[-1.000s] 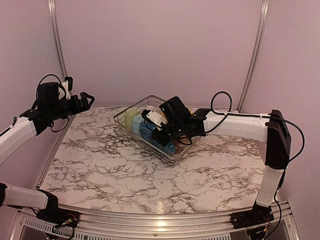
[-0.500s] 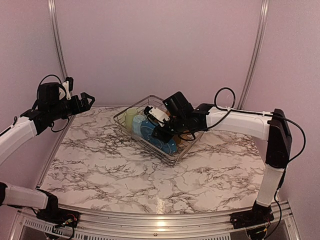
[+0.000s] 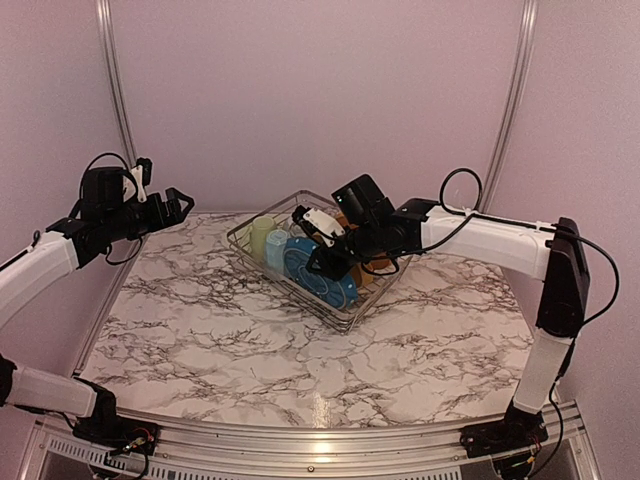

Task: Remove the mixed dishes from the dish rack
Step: Place the plate in the corner of the board.

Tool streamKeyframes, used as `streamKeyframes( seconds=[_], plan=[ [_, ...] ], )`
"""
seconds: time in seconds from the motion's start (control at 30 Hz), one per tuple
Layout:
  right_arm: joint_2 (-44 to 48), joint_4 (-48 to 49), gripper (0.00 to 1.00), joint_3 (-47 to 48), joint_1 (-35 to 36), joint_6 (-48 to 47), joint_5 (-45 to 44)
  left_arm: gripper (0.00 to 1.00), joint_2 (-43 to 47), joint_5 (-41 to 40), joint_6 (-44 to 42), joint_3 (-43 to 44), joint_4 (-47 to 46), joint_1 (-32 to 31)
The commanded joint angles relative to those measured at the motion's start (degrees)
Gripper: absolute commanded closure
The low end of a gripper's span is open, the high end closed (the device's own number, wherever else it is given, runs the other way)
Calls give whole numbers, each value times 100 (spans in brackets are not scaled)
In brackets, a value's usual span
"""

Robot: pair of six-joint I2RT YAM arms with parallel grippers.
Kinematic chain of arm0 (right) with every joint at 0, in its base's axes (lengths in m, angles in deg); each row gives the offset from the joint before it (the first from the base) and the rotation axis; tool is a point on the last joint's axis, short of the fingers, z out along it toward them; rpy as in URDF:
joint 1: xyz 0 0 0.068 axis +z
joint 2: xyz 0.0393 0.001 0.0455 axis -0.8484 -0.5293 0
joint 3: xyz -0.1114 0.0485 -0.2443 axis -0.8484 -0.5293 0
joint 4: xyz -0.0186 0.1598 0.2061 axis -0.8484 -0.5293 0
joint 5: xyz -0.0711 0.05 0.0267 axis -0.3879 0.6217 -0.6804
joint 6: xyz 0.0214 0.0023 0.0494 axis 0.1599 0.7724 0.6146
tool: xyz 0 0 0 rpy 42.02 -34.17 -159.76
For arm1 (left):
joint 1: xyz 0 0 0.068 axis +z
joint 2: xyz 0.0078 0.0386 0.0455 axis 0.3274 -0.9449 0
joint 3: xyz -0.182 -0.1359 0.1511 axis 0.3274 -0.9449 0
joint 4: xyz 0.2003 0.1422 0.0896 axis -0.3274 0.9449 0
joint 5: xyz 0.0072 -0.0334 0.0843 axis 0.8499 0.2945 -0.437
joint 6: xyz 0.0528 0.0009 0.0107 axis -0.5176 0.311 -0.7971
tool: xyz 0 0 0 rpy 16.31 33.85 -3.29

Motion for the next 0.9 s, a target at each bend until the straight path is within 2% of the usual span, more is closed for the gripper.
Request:
streamKeyframes(
  seconds=[0.0, 0.2, 0.47, 0.77, 0.87],
  plan=[
    [661, 679, 100, 534, -20, 30, -63, 1, -29, 141, 62, 99, -36, -14],
    [677, 457, 100, 980, -26, 23, -140, 1, -35, 233, 103, 87, -69, -14],
    [623, 352, 100, 1180, -33, 65, 184, 1, -58, 342, 166, 86, -102, -14],
    [1364, 247, 100, 1145, -14, 865, 819, 1, -47, 388, 196, 86, -120, -14],
    [1757, 78, 100, 1034, -12, 1036, 767, 1, 5, 383, 207, 86, -128, -14]
  ],
)
